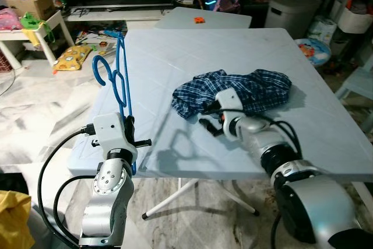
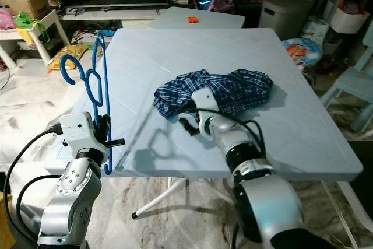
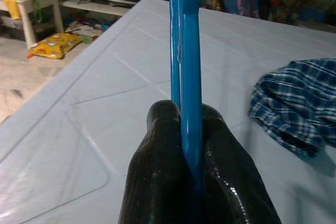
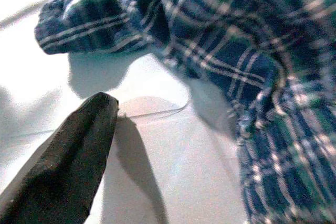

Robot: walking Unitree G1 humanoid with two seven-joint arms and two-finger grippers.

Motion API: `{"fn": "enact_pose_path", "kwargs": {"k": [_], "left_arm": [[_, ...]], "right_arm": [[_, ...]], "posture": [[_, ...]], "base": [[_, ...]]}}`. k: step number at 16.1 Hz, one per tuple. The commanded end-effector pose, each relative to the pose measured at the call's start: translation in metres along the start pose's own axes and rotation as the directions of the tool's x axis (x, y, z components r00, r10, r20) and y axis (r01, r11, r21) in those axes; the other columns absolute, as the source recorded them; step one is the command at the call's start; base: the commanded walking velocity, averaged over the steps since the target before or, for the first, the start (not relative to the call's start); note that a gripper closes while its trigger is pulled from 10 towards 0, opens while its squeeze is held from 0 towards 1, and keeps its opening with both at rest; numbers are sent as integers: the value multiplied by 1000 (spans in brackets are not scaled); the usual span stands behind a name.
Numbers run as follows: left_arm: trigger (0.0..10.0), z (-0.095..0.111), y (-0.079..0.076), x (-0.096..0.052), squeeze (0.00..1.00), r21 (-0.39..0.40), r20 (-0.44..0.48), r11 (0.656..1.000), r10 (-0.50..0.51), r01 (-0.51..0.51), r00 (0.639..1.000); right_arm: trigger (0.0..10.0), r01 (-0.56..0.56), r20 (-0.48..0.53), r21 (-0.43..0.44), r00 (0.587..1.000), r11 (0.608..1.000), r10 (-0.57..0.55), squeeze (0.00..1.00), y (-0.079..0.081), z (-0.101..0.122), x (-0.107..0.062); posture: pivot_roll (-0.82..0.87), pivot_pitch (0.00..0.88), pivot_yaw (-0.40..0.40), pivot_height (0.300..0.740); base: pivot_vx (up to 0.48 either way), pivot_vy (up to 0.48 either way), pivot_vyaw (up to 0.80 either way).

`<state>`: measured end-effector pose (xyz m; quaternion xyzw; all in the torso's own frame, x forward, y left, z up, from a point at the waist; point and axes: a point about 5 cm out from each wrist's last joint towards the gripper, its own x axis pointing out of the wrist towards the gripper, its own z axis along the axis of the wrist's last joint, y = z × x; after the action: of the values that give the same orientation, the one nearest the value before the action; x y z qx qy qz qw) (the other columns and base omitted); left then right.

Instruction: Hang hanger

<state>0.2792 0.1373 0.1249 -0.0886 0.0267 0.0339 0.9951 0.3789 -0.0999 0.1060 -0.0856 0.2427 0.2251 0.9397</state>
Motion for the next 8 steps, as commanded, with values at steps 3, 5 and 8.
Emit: {"fn": "enact_pose_path", "kwargs": {"k": [3, 5, 8], "left_arm": [[10000, 3, -7, 1, 0, -25, 10, 1000, -3, 4, 1000], [10000, 3, -6, 1, 0, -24, 12, 1000, 0, 0, 1000], [10000, 2, -3, -1, 0, -23, 12, 1000, 11, -11, 1000]], "right_arm": [[10000, -120, 138, 2, 983, 993, 118, 0, 32, 28, 7], [10000, -92, 116, -90, 988, 992, 102, 0, 31, 21, 7], [10000, 8, 48, -246, 999, 969, 4, 0, -8, -4, -6]], "posture": [[-75, 4, 14, 740], [-71, 3, 10, 740], [-83, 3, 11, 740]], "base": [[0, 0, 0], [0, 0, 0], [0, 0, 0]]}}
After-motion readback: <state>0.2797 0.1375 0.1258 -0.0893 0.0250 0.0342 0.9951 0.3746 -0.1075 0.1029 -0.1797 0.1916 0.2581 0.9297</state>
